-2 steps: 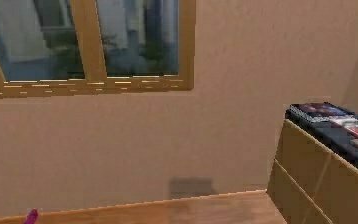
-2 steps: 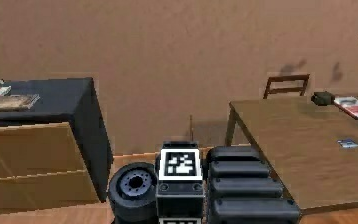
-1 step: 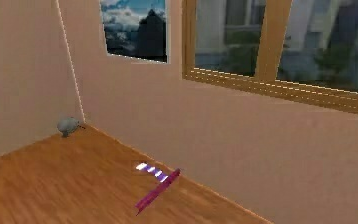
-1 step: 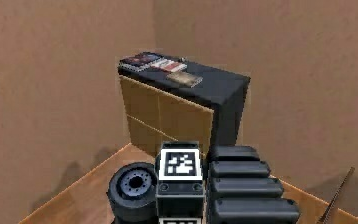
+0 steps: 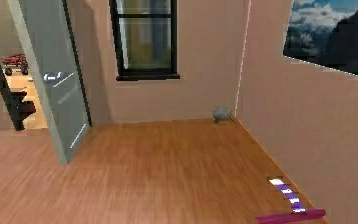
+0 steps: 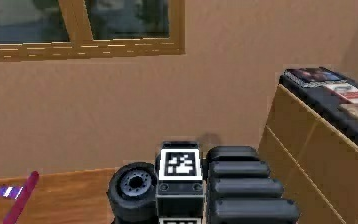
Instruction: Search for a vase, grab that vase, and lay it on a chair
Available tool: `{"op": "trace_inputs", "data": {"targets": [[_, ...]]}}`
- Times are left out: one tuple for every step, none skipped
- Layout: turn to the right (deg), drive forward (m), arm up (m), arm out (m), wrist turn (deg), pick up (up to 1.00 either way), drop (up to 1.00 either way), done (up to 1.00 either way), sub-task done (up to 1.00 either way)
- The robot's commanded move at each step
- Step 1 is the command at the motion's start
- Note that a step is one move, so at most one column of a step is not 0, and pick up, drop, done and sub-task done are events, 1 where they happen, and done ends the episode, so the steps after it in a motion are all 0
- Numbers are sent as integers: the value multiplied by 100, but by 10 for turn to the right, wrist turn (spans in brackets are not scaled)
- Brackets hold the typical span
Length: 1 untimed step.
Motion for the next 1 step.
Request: {"op": "trace_inputs", "data": {"targets": [[-450,0,0,0,0,0,0,0,0]]}}
